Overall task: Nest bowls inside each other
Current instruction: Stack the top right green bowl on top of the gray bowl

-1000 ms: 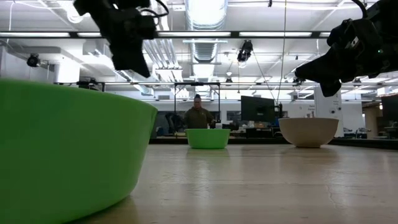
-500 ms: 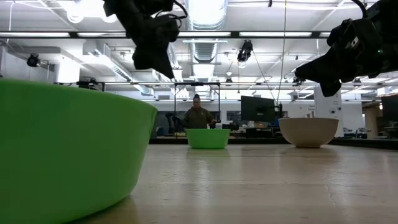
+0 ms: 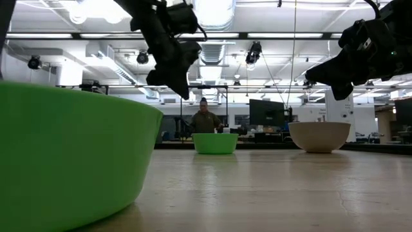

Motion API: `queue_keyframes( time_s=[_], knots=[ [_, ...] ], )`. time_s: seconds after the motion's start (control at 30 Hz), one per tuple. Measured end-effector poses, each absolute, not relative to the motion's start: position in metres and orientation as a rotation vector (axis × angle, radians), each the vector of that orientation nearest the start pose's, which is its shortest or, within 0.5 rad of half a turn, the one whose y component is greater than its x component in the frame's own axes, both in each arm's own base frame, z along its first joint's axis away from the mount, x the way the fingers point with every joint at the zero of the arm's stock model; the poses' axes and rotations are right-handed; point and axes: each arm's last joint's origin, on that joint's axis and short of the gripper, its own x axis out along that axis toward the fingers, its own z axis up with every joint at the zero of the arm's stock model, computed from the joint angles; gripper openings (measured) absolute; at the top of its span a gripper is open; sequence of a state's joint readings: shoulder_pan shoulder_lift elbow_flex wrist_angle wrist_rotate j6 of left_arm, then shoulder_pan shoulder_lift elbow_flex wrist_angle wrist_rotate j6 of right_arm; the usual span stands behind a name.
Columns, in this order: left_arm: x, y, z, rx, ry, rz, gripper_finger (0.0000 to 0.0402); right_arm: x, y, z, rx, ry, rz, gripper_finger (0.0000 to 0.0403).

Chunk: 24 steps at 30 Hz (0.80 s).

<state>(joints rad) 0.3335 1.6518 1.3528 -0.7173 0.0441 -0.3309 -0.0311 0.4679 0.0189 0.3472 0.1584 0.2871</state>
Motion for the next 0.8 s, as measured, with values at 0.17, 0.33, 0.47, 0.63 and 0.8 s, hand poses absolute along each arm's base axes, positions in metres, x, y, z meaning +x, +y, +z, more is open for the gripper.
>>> queue_keyframes(
  time_s=[0.17,0.33,0.47,0.63,0.8],
  knots=[
    [0.335,0.118,0.273,-0.501,0.931,0.442,0.0010,0.127,-0.009,0.160,0.279,0.074,-0.202,0.0054],
    [0.345,0.121,0.275,-0.511,0.901,0.413,0.0010,0.127,-0.009,0.160,0.279,0.074,-0.202,0.0054],
    [0.345,0.121,0.273,-0.523,0.902,0.420,0.0010,0.127,-0.009,0.160,0.279,0.074,-0.202,0.0054],
    [0.345,0.121,0.269,-0.540,0.901,0.431,0.0010,0.127,-0.009,0.160,0.279,0.074,-0.202,0.0054],
    [0.345,0.121,0.270,-0.552,0.891,0.437,0.0010,0.127,-0.009,0.160,0.279,0.074,-0.202,0.0054]
  ],
)
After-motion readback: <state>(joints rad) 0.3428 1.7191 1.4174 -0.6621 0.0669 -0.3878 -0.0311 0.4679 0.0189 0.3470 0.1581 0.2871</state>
